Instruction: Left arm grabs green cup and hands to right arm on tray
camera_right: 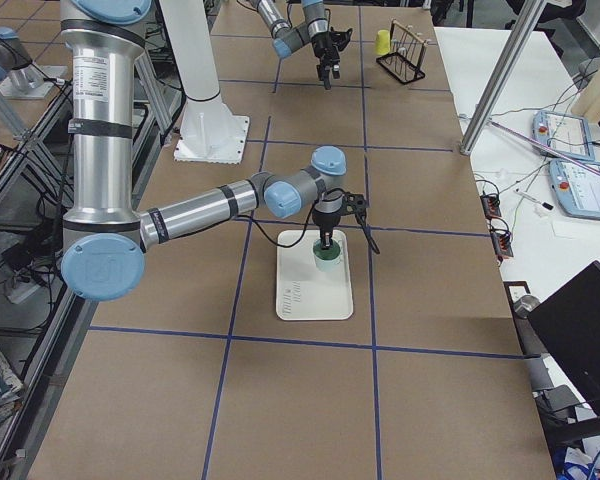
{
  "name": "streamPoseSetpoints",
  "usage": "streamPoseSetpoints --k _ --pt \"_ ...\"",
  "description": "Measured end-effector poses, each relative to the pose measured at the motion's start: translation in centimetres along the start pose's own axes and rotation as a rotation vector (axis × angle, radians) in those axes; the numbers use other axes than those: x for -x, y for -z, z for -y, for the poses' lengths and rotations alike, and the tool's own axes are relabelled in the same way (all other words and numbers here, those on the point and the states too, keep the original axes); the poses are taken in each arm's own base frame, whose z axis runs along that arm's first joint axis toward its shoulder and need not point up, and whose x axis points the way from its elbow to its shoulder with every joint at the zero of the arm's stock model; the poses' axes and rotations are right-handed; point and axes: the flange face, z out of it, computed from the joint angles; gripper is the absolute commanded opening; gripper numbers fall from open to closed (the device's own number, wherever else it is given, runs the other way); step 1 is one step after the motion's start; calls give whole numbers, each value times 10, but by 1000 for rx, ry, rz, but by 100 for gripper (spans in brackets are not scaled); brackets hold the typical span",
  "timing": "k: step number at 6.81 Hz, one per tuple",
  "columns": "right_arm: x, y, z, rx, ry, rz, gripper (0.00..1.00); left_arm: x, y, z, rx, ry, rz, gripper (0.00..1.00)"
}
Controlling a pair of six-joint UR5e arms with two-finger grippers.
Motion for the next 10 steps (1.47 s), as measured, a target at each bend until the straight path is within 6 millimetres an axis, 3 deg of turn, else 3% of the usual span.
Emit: streamPoseSetpoints --k 3,4,5,6,8,9,10 --pt "21 -23 13 46 25 -11 2 0 0 1 -3 0 0 100" --pt "29 -26 15 54 31 -3 9 0 0 1 -4 0 0 100" --pt "35 -32 14 66 36 -2 44 -1 1 5 -16 2 13 100" --pt "38 -38 12 76 41 -4 99 -3 1 13 -43 -12 50 100" --pt "43 -34 11 70 51 4 100 -12 3 17 -94 -111 180 100" --pt "48 -16 9 44 60 21 100 -19 13 16 -122 -189 294 100" --pt "45 17 2 -1 59 42 100 -20 33 14 -136 -294 435 100"
